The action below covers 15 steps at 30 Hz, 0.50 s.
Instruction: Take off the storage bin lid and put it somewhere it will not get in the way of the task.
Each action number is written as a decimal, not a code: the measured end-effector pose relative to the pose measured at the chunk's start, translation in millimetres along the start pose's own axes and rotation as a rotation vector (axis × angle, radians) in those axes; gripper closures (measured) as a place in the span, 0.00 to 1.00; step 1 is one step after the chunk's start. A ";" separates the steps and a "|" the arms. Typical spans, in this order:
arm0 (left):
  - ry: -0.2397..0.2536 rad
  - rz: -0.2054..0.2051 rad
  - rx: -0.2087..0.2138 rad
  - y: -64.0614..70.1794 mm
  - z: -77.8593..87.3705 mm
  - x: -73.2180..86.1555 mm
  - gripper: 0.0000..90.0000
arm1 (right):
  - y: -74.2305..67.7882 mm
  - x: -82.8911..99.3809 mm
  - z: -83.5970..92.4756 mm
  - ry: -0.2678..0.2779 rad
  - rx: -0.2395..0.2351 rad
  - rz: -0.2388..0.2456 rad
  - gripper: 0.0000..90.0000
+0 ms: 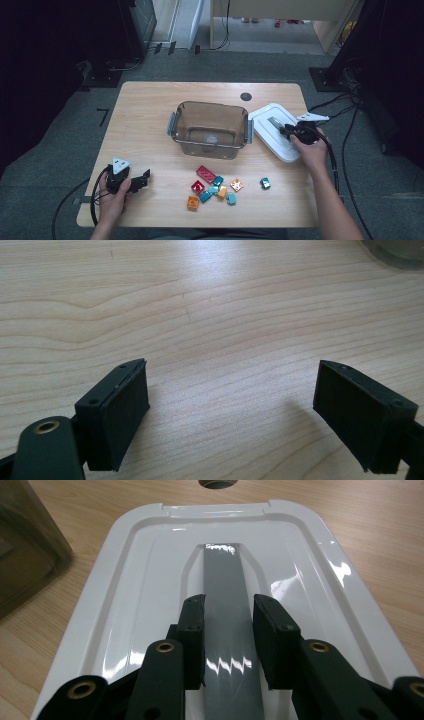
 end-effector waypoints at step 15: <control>0.001 0.001 0.002 -0.1 0.0 -0.1 0.16 | 0.0 16.4 -7.5 -0.021 0.010 -0.014 0.76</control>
Point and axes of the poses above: each handheld gripper's, and its own axes: z roughly backward along the jaws, x roughly out of its underside, y roughly to its right, the point moved 7 cm from there along -z, roughly forward along the jaws, and after that the axes turned 9 degrees about -y, right-handed, at the moved point
